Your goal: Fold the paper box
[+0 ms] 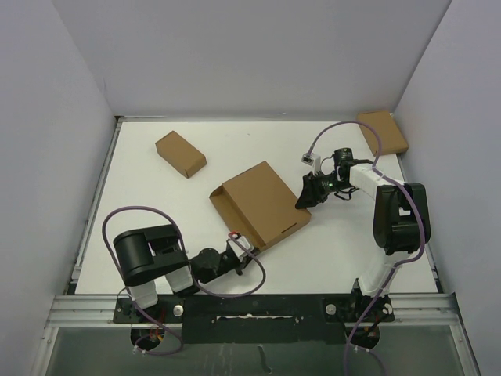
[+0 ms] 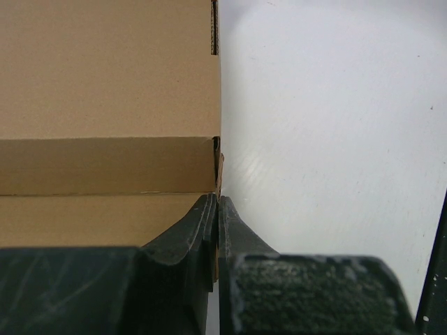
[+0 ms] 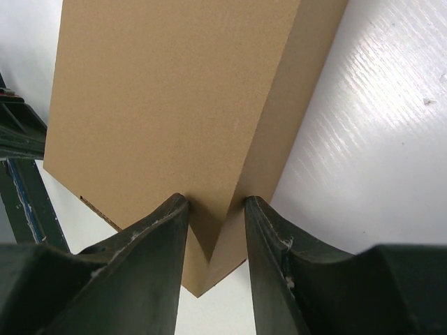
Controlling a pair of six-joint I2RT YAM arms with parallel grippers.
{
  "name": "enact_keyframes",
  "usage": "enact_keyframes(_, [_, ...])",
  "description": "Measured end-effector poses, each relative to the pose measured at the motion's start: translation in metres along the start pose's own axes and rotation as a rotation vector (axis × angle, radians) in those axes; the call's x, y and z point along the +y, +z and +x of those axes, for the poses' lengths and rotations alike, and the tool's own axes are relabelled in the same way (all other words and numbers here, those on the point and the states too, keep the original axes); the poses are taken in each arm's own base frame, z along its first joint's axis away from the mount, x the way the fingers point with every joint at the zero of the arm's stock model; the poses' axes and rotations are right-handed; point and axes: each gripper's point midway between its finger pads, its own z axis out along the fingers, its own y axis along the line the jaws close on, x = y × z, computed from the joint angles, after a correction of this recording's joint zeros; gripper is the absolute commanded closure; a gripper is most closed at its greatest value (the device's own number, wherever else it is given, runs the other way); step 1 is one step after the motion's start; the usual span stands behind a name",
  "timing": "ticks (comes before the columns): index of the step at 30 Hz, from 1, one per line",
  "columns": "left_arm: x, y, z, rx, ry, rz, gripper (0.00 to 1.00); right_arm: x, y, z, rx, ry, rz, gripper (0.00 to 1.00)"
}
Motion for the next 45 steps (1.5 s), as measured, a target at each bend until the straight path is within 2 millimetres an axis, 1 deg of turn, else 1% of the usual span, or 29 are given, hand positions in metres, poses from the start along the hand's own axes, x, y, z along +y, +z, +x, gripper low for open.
enact_keyframes(13, [0.003,0.000,0.002,-0.001,-0.034,-0.012,1.00,0.000,0.000,-0.001,-0.001,-0.002,0.001,0.64])
enact_keyframes(20, [0.003,0.002,-0.002,0.013,-0.042,-0.014,1.00,0.001,0.001,-0.001,0.002,-0.006,-0.001,0.64])
enact_keyframes(28, [0.002,0.009,-0.005,0.088,-0.045,-0.022,1.00,-0.001,0.001,-0.003,0.000,-0.014,0.009,0.64])
enact_keyframes(35, [0.005,0.016,-0.011,0.222,-0.085,-0.053,0.99,-0.002,0.001,-0.005,-0.004,-0.021,0.013,0.64])
enact_keyframes(39, [0.007,0.019,-0.012,0.289,-0.114,-0.065,0.92,-0.003,0.001,-0.006,-0.008,-0.026,0.015,0.63])
enact_keyframes(40, [0.007,0.019,-0.012,0.301,-0.121,-0.066,0.89,-0.003,0.001,-0.006,-0.008,-0.026,0.016,0.63])
enact_keyframes(43, [0.007,0.020,-0.011,0.341,-0.146,-0.072,0.77,-0.003,0.001,-0.006,-0.008,-0.026,0.016,0.64])
enact_keyframes(45, [0.010,0.020,-0.010,0.365,-0.163,-0.085,0.66,-0.003,0.001,-0.006,-0.008,-0.026,0.016,0.64])
